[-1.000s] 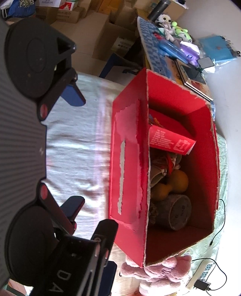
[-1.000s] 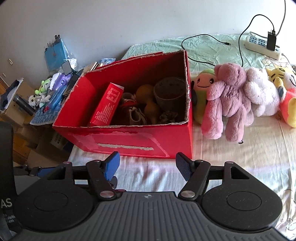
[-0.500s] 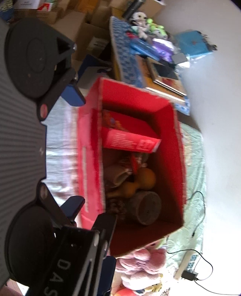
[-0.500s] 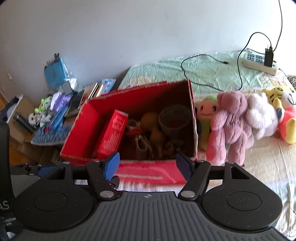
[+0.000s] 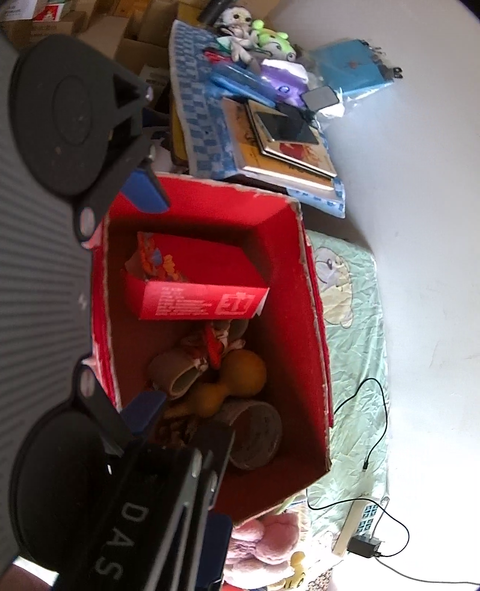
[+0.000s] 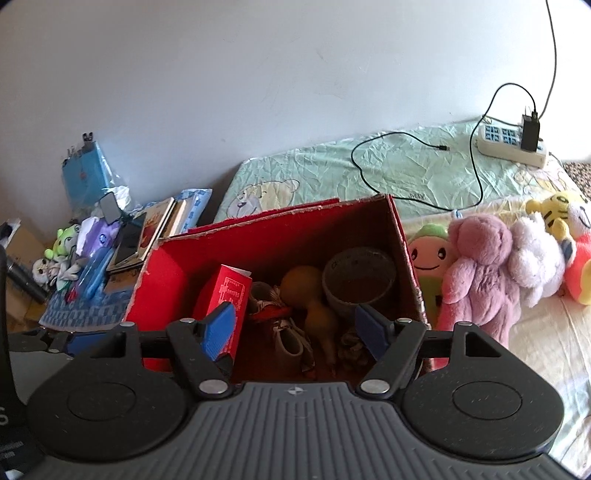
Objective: Organize objects
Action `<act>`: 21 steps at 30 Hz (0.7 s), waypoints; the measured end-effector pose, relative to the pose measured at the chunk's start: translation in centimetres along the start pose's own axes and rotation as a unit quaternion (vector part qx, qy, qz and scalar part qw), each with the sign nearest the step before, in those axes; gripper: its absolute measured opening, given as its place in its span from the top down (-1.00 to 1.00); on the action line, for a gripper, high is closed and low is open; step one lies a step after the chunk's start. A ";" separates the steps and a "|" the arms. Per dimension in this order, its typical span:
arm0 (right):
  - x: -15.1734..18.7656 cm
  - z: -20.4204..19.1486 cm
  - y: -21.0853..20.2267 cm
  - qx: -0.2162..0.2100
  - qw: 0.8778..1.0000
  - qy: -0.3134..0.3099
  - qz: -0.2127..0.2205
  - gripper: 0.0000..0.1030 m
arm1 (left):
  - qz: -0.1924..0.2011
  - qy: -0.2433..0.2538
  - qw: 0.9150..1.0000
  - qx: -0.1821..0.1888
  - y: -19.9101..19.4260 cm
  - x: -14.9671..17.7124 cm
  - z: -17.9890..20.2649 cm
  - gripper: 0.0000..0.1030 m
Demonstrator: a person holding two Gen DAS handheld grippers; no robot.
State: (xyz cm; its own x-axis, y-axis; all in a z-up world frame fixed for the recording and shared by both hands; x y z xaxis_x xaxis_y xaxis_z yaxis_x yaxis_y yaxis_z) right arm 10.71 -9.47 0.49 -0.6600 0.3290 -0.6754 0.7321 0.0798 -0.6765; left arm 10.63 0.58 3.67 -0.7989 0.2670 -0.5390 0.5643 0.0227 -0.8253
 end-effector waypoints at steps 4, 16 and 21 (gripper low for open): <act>0.1 -0.1 1.0 0.016 1.000 0.007 -0.003 -0.45 | -0.004 0.010 1.000 0.009 1.1 -0.2 -0.5 -0.99; 0.1 0.4 2.4 0.051 0.998 0.026 -0.003 -0.45 | -0.005 0.019 0.999 0.039 3.2 -0.8 -1.0 -0.99; -0.1 0.8 2.8 0.048 0.998 0.028 -0.003 -0.45 | -0.003 0.025 0.999 0.037 3.8 -1.2 -0.7 -0.99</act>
State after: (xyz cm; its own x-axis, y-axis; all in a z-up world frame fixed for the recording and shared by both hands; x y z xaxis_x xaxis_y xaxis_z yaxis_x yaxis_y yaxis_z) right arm 12.65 -10.06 -1.61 -0.6519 0.3820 -0.6551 0.7065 -0.0081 -0.7077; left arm 13.85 1.00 1.29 -0.7901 0.3148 -0.5260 0.5405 -0.0470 -0.8400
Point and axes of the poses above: each gripper's, at about its wrist camera, not at the fingertips, and y roughly the way its jaws point, z to its right, x to its underside, the point moved 4 cm from there along y, roughly the way its jaws point
